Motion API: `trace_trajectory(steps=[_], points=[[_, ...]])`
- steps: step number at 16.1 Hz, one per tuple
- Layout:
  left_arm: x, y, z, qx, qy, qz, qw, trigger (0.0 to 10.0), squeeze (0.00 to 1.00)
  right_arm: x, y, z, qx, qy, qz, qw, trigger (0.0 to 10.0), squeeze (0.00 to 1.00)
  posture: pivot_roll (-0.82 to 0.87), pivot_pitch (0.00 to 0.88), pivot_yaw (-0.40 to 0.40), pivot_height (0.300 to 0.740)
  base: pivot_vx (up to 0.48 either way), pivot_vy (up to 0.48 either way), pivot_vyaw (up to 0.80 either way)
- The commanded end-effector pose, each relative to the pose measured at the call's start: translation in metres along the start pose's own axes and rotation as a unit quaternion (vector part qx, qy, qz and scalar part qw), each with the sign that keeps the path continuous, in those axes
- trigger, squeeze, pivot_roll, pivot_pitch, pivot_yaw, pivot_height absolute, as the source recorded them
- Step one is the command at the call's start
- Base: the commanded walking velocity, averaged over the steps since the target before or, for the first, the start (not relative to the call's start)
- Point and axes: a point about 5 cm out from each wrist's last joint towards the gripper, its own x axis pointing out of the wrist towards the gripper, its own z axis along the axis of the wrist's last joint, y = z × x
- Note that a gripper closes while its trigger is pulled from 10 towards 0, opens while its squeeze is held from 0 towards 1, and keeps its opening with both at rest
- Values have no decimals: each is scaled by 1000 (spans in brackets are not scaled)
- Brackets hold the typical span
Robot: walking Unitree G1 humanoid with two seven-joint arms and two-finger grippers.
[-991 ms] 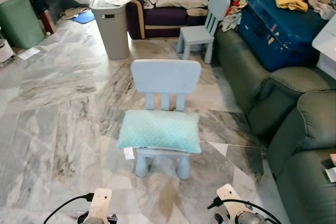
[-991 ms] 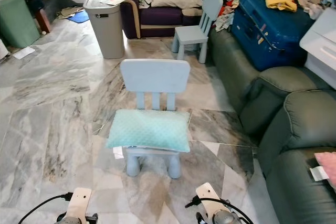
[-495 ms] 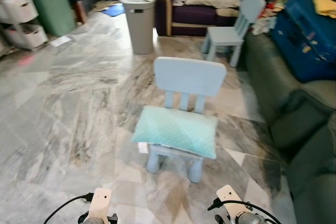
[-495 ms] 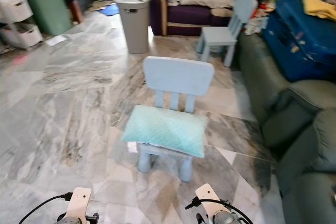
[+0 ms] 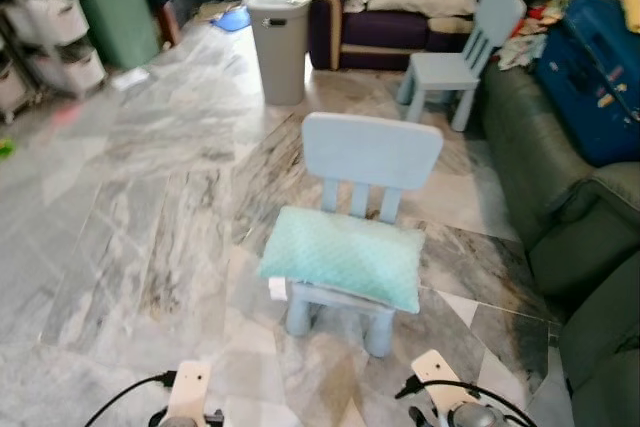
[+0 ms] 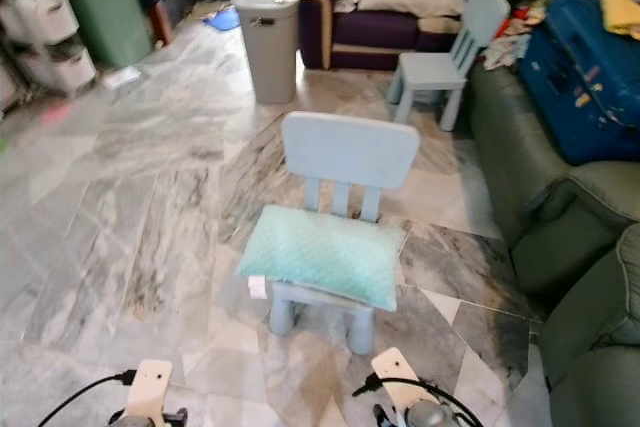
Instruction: Move the pillow to the sofa
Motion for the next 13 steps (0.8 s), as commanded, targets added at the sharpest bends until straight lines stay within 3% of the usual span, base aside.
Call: trace_trajectory(steps=[1, 8, 13], points=[[0, 2, -2, -4, 4, -2, 1000, 10000, 0, 0, 0, 1, 3, -1, -1, 1000, 10000, 0, 114, 0, -22, 740, 0, 0, 0], [0, 3, -3, -7, 3, -4, 1000, 10000, 0, 0, 1, 1, 6, -2, -1, 1000, 10000, 0, 114, 0, -20, 740, 0, 0, 0], [0, 3, -2, -4, 2, -5, 1000, 10000, 0, 0, 1, 1, 6, -2, -1, 1000, 10000, 0, 114, 0, -20, 740, 226, 262, 0]])
